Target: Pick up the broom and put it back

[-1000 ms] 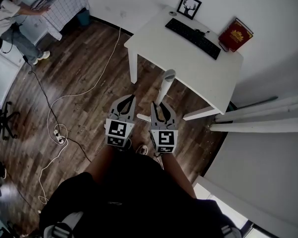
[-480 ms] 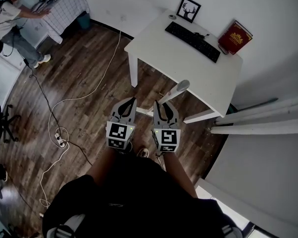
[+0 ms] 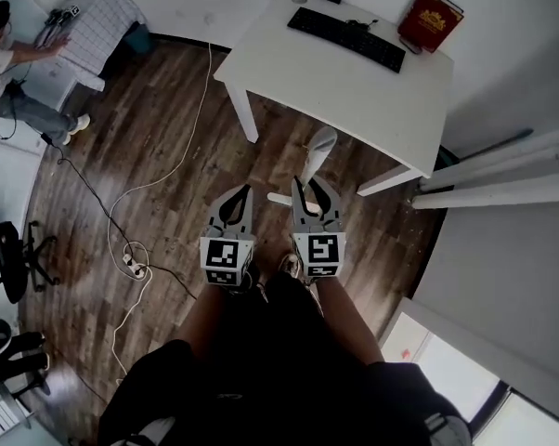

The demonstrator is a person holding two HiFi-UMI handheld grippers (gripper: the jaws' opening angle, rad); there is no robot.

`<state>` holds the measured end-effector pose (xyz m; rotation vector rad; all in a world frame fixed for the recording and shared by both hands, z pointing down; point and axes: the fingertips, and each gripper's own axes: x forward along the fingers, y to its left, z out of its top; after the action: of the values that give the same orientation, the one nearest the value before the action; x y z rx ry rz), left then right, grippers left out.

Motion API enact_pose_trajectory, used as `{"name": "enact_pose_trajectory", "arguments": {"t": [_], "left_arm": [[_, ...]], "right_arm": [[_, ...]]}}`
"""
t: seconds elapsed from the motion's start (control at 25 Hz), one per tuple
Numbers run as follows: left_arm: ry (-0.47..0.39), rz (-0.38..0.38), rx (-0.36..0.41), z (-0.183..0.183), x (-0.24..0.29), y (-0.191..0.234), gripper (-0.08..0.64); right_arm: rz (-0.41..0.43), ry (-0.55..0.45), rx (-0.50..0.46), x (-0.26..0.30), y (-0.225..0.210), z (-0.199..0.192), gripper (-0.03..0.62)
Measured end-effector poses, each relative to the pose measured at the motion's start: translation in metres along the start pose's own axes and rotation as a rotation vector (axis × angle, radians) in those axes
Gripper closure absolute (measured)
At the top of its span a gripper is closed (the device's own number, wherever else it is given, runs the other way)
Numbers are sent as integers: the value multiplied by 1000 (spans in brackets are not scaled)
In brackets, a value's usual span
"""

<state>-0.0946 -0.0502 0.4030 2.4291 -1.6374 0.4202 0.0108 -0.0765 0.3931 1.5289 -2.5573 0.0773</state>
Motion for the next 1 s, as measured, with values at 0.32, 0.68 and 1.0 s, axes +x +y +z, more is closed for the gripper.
{"name": "enact_pose_trajectory", "arguments": {"t": [0.32,0.68,1.0], "left_arm": [[68,-192,38,-27,0,-38,560],[36,-375,72,-27,-24,-55,560],[31,-495,78,-48,-40,-45,560]], "right_arm": [[-171,53,45,-40,-13,-29,492],[-346,86,50,-82,-3,-38,492],[-520,102,102,-101,1,-68,492]]}}
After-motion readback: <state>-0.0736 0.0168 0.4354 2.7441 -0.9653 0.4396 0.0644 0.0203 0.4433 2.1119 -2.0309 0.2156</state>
